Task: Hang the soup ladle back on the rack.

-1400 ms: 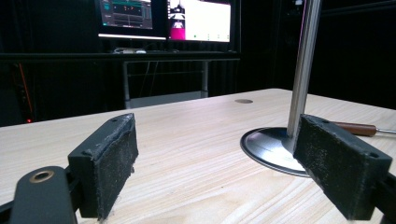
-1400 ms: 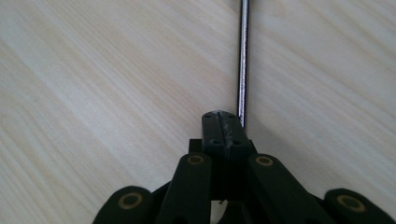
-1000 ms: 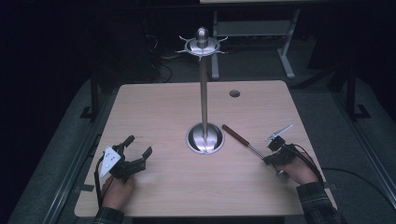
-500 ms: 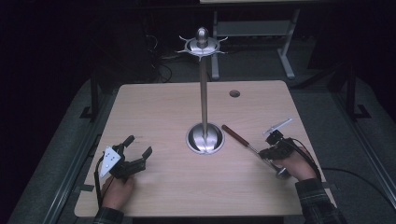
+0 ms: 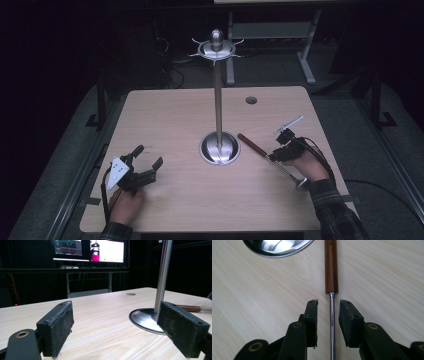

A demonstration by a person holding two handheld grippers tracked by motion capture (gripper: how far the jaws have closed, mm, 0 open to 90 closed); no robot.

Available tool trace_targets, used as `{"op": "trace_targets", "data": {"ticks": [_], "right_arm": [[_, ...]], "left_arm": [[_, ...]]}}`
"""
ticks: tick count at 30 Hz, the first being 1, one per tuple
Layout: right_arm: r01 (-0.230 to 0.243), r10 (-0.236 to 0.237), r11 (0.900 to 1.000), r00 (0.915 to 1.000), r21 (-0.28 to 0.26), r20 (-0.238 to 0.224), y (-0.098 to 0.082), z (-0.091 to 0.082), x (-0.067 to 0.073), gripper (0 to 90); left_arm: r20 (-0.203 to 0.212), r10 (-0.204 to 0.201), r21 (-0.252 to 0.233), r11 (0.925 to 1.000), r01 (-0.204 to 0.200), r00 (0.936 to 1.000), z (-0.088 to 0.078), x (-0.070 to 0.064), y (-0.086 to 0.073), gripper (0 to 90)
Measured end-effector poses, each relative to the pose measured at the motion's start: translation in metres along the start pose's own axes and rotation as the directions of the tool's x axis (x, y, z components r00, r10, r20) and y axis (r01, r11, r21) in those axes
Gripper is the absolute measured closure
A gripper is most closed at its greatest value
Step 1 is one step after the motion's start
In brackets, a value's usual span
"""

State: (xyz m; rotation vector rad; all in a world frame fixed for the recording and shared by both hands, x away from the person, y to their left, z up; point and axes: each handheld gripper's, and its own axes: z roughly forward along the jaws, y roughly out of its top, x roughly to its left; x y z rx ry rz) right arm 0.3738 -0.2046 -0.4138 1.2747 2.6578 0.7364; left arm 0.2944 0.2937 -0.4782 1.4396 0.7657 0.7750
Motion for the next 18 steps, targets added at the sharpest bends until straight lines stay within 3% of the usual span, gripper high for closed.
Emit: {"op": "trace_targets", "data": {"ticks": [8,18], "right_arm": [[0.040,-0.041,0.998,0.9991,0.046,0.009,0.025,0.011,-0.001,67.3],[0.072,-0.074,0.992,0.9972,0.104,0.010,0.037,0.033,-0.003,69.2]], "left_arm": [[0.000,-0.001,-0.001,1.0000,0.001,1.0000,0.000,0.000,0.000,13.2],[0.000,0.000,0.000,1.0000,0.000,1.0000,0.000,0.000,0.000,13.2]]}}
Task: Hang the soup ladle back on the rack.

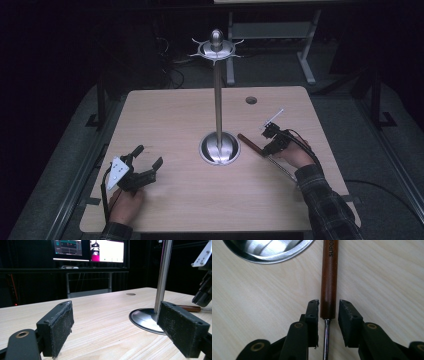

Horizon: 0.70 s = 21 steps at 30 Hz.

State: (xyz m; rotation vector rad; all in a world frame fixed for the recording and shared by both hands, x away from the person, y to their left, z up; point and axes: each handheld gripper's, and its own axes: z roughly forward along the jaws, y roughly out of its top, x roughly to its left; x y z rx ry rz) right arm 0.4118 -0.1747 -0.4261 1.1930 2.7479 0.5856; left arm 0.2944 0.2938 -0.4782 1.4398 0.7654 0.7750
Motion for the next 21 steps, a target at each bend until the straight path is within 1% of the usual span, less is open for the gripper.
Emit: {"op": "trace_targets", "data": {"ticks": [4,7,12,13,21], "right_arm": [[-0.001,0.001,1.000,1.0000,0.007,0.005,0.003,0.006,0.000,70.1],[0.009,-0.009,1.000,0.9999,0.012,0.010,0.005,0.010,-0.001,70.1],[0.007,-0.007,1.000,0.9999,0.029,0.014,0.007,0.016,0.000,71.1],[0.015,-0.016,0.999,0.9997,0.032,0.017,0.007,0.017,0.000,71.1],[0.012,-0.013,0.999,0.9996,0.045,0.026,0.009,0.020,0.003,71.4]], "left_arm": [[0.000,0.000,0.000,1.0000,0.000,1.0000,0.000,0.000,0.000,13.2],[0.000,0.000,0.000,1.0000,0.000,1.0000,0.000,0.000,0.000,13.2],[0.000,0.000,0.000,1.0000,0.000,1.0000,0.000,0.000,0.000,13.3],[0.000,-0.001,0.000,1.0000,0.001,1.0000,0.000,0.000,0.000,13.3],[0.000,0.000,0.000,1.0000,0.000,1.0000,0.000,0.000,0.000,13.3]]}}
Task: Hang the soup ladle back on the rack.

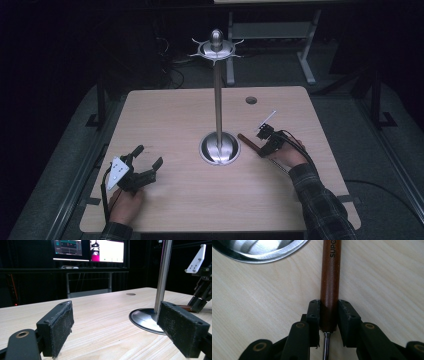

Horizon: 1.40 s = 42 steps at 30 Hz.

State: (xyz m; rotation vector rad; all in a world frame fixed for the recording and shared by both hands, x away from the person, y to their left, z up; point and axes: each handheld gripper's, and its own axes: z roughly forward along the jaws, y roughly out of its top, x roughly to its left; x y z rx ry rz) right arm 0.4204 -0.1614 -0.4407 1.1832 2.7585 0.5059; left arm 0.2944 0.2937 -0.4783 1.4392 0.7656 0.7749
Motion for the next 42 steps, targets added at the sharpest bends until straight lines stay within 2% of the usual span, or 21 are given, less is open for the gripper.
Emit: {"op": "trace_targets", "data": {"ticks": [4,16,26,31,33,34,35,41,42], "right_arm": [[0.007,-0.007,1.000,1.0000,0.003,0.006,0.000,0.001,0.001,71.7],[-0.012,0.011,1.000,0.9993,0.017,0.036,0.001,0.003,0.005,73.2],[-0.033,0.033,0.999,0.9989,-0.011,0.032,-0.001,-0.002,0.004,73.3],[-0.050,0.052,0.994,0.9984,-0.097,0.020,-0.005,-0.022,0.002,73.3],[-0.057,0.059,0.993,0.9982,-0.108,0.014,-0.005,-0.025,0.002,73.3],[-0.063,0.065,0.987,0.9979,-0.147,0.007,-0.007,-0.033,0.001,73.3],[-0.059,0.061,0.985,0.9981,-0.163,0.006,-0.008,-0.036,0.000,73.3],[-0.074,0.079,0.967,0.9968,-0.244,0.009,-0.015,-0.051,0.001,73.3],[-0.074,0.079,0.967,0.9968,-0.244,0.009,-0.015,-0.051,0.001,73.3]], "left_arm": [[0.000,0.001,0.000,1.0000,-0.001,1.0000,0.000,0.000,0.000,13.2],[0.000,0.001,0.000,1.0000,-0.001,1.0000,0.000,0.000,0.000,13.3],[0.000,0.001,0.000,1.0000,-0.001,1.0000,0.000,0.000,0.000,13.2],[0.000,0.001,0.000,1.0000,-0.001,1.0000,0.000,0.000,0.000,13.2],[0.000,0.000,0.000,1.0000,0.000,1.0000,0.000,0.000,0.000,13.3],[0.000,0.000,0.000,1.0000,0.000,1.0000,0.000,0.000,0.000,13.3],[0.000,0.000,0.000,1.0000,0.000,1.0000,0.000,0.000,0.000,13.3],[0.000,0.000,0.000,1.0000,0.000,1.0000,0.000,0.000,0.000,13.3],[0.000,0.000,0.000,1.0000,0.000,1.0000,0.000,0.000,0.000,13.3]]}}
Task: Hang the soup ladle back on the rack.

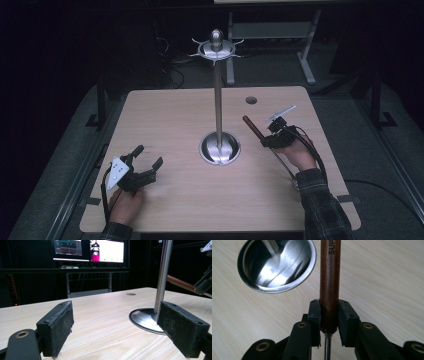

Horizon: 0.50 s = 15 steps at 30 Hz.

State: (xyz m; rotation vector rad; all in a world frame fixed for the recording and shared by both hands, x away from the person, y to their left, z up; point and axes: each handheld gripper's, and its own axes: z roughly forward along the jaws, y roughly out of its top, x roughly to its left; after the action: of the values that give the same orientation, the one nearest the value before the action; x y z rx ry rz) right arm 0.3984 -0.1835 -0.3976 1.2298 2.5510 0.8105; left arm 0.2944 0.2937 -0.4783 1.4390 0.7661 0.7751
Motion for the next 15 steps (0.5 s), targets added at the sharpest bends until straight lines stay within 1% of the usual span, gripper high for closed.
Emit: {"op": "trace_targets", "data": {"ticks": [1,2,3,4,5,7,10,11,13,14,15], "right_arm": [[0.003,-0.003,0.999,1.0000,-0.033,0.000,-0.001,-0.006,-0.001,73.3],[-0.001,0.001,0.999,1.0000,-0.048,-0.002,-0.002,-0.008,0.000,73.3],[-0.001,0.001,0.999,1.0000,-0.048,-0.002,-0.002,-0.008,0.000,73.3],[-0.001,0.001,0.998,1.0000,-0.060,-0.004,-0.003,-0.011,-0.001,73.3],[-0.006,0.006,0.996,1.0000,-0.085,0.000,-0.005,-0.016,0.000,73.3],[-0.010,0.010,0.993,0.9999,-0.114,-0.003,-0.008,-0.018,-0.001,73.3],[-0.020,0.018,0.992,0.9997,-0.127,-0.013,-0.011,-0.021,-0.002,73.4],[-0.031,0.029,0.990,0.9995,-0.141,-0.014,-0.012,-0.025,-0.004,73.3],[-0.030,0.028,0.989,0.9994,-0.147,-0.018,-0.012,-0.027,-0.005,73.3],[-0.036,0.033,0.987,0.9992,-0.159,-0.023,-0.013,-0.029,-0.005,73.3],[-0.047,0.040,0.981,0.9984,-0.188,-0.042,-0.014,-0.034,-0.007,73.3]], "left_arm": [[0.001,0.001,-0.001,1.0000,-0.001,1.0000,0.000,0.000,0.000,13.2],[0.001,0.001,-0.001,1.0000,-0.001,1.0000,0.000,0.000,0.000,13.2],[0.001,0.001,0.000,1.0000,-0.001,1.0000,0.000,0.000,0.000,13.2],[0.001,0.001,0.000,1.0000,-0.001,1.0000,0.000,0.000,0.000,13.2],[0.000,0.000,0.000,1.0000,0.000,1.0000,0.000,0.000,0.000,13.3],[0.001,0.001,0.000,1.0000,-0.001,1.0000,0.000,0.000,0.000,13.3],[0.000,0.000,0.000,1.0000,0.000,1.0000,0.000,0.000,0.000,13.2],[0.001,0.000,0.000,1.0000,0.000,1.0000,0.000,0.000,0.000,13.3],[0.001,0.001,0.001,1.0000,-0.001,1.0000,0.000,0.000,0.000,13.2],[0.001,0.000,0.000,1.0000,0.000,1.0000,0.000,0.000,0.000,13.3],[0.001,0.000,0.001,1.0000,0.000,1.0000,0.000,0.000,0.000,13.3]]}}
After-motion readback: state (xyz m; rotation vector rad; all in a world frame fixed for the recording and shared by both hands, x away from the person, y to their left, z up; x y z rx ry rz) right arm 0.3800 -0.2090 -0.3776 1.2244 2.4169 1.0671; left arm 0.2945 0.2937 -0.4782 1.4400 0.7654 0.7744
